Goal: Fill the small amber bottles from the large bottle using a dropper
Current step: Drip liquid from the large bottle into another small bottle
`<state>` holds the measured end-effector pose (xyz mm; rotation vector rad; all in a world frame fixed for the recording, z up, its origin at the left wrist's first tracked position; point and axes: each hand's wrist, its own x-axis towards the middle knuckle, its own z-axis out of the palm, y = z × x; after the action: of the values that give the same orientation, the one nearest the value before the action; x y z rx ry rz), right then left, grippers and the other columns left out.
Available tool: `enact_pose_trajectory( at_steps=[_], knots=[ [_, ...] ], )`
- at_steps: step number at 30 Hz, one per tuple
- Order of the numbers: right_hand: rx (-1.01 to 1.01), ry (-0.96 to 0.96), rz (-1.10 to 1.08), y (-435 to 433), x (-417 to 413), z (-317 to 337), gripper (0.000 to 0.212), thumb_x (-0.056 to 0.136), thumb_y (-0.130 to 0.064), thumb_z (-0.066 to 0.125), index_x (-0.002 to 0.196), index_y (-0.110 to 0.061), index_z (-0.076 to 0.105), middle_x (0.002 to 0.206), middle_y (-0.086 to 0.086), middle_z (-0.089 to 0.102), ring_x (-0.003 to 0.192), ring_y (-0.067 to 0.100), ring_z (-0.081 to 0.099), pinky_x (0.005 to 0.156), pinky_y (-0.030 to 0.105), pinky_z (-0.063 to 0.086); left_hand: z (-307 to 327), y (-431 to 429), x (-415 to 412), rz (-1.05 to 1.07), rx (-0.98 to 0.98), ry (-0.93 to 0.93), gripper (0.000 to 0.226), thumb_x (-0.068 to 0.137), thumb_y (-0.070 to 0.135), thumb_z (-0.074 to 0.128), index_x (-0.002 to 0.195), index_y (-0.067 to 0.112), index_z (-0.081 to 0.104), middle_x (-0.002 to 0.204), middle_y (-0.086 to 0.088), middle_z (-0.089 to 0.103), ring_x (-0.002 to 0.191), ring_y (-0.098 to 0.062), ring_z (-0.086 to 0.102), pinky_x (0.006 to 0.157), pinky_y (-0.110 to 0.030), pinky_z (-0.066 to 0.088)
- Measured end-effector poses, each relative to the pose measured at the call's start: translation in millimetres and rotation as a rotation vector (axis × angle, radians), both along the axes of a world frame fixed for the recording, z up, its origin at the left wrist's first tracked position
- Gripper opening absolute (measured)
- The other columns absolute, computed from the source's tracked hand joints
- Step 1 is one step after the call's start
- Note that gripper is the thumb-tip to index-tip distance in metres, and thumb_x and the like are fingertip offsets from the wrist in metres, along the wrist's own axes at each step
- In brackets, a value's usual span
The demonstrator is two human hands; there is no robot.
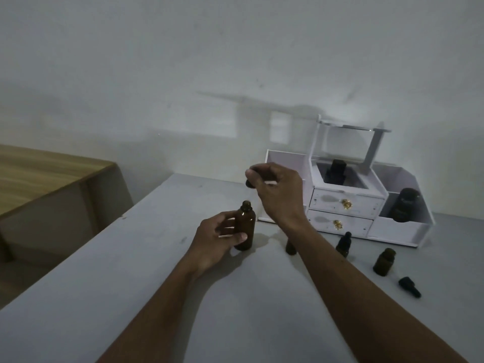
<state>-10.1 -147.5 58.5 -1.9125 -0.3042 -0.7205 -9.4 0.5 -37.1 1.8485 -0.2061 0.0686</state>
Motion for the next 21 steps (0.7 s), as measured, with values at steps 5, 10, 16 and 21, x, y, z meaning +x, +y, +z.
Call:
enact_pose_trajectory(
  at_steps=[5, 10, 16, 21],
  knots=[
    [0.061, -0.113, 0.012, -20.1, -7.4, 55.4, 0.016, 0.091, -0.026, 0.068, 0.103, -0.017, 0.072, 0.082, -0.011, 0.073, 0.076, -0.003, 0.070, 0.073, 0.006, 0.051, 7.0, -7.9, -8.2, 0.157, 0.010, -0.101, 0.071, 0.072, 0.028, 0.083, 0.133, 0.037, 0.048, 0.120, 0.018, 0.057, 0.108, -0.005, 0.057, 0.085, -0.025, 0.049],
    [0.208, -0.179, 0.016, -59.4, -29.6, 91.5, 0.012, 0.091, -0.021, 0.068, 0.100, -0.014, 0.072, 0.085, -0.001, 0.076, 0.078, 0.008, 0.073, 0.078, 0.029, 0.060, 28.9, -28.6, -39.8, 0.379, -0.109, -0.323, 0.040, 0.080, 0.023, 0.076, 0.113, 0.036, 0.059, 0.095, 0.022, 0.064, 0.090, 0.003, 0.062, 0.072, -0.018, 0.049],
    [0.118, -0.173, -0.125, -131.5, -59.1, 75.9, 0.016, 0.090, -0.021, 0.069, 0.103, -0.013, 0.073, 0.087, -0.001, 0.076, 0.078, 0.006, 0.073, 0.078, 0.024, 0.059, 37.4, -97.8, -75.7, 0.052, -0.177, -0.203, 0.009, 0.081, 0.016, 0.074, 0.086, 0.024, 0.071, 0.082, 0.008, 0.073, 0.079, -0.007, 0.069, 0.077, -0.026, 0.056],
    [0.072, -0.106, -0.287, -194.5, -76.3, 38.1, 0.009, 0.087, -0.025, 0.072, 0.094, -0.021, 0.075, 0.080, -0.005, 0.076, 0.073, 0.008, 0.073, 0.070, 0.032, 0.060, 26.0, -172.6, -91.2, -0.242, -0.065, -0.011, 0.016, 0.084, 0.021, 0.071, 0.098, 0.027, 0.069, 0.087, 0.015, 0.071, 0.083, 0.005, 0.066, 0.073, -0.013, 0.054]
  ],
)
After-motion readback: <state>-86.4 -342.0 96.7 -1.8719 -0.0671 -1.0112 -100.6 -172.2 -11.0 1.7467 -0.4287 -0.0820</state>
